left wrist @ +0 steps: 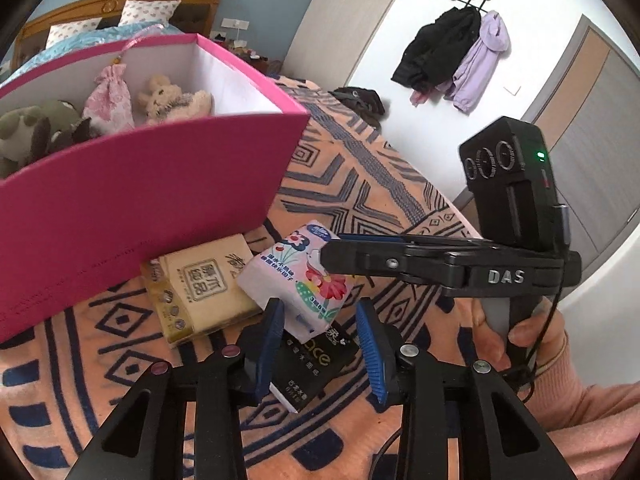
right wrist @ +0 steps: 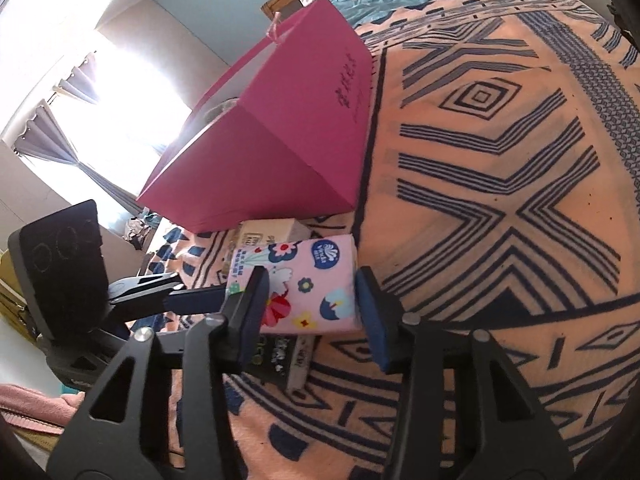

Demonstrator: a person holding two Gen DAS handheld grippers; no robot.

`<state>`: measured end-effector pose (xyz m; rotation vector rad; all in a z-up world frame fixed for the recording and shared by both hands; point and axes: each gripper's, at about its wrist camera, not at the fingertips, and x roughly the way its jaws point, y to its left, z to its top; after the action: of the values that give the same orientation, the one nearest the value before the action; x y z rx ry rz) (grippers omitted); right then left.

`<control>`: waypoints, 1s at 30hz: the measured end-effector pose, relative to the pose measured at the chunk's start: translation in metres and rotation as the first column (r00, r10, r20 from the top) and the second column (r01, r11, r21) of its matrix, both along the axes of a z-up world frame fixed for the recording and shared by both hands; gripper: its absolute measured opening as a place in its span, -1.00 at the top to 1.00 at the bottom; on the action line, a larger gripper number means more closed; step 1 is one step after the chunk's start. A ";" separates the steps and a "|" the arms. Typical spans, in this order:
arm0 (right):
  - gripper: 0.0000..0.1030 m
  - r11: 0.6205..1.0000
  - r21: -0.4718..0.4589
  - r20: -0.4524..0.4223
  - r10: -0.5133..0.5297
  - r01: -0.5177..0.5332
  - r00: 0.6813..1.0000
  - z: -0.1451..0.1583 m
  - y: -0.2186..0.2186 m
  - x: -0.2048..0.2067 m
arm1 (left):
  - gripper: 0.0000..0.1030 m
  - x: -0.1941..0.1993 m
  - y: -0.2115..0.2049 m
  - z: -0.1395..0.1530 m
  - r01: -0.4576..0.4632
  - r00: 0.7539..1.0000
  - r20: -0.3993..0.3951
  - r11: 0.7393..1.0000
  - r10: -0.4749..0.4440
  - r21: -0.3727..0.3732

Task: Organize objects
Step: 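Move the left gripper to the floral tissue pack beside the box, then close the left gripper on the floral tissue pack and lift it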

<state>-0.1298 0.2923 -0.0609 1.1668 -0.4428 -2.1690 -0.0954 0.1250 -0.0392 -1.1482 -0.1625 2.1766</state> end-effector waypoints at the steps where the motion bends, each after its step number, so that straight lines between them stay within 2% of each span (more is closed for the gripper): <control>1: 0.08 1.000 0.000 -0.007 0.001 -0.001 1.000 0.002 -0.001 0.002 | 0.29 0.001 -0.003 0.003 -0.006 1.000 -0.007 1.000 0.006 0.007; 7: 0.08 1.000 0.000 -0.062 0.016 -0.016 0.998 0.020 -0.018 0.007 | 0.29 0.000 -0.022 0.012 -0.063 0.997 -0.040 0.998 0.062 -0.006; 16: 0.08 0.998 -0.001 -0.031 0.059 -0.059 0.998 0.005 -0.044 -0.006 | 0.29 -0.018 -0.045 -0.005 -0.143 0.990 0.005 0.989 0.144 -0.030; 28: 0.08 0.998 0.002 -0.029 0.055 -0.055 0.998 -0.001 -0.041 -0.010 | 0.29 -0.018 -0.050 -0.009 -0.146 0.989 0.017 0.989 0.146 -0.013; 30: 0.24 0.998 0.010 -0.030 0.061 -0.061 0.998 -0.002 -0.044 -0.012 | 0.29 -0.018 -0.049 -0.009 -0.142 0.990 0.016 0.990 0.143 -0.013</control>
<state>-0.1421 0.2478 -0.0634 1.1357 -0.3800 -2.1354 -0.1132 0.0760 -0.0478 -1.1939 -0.2457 2.2959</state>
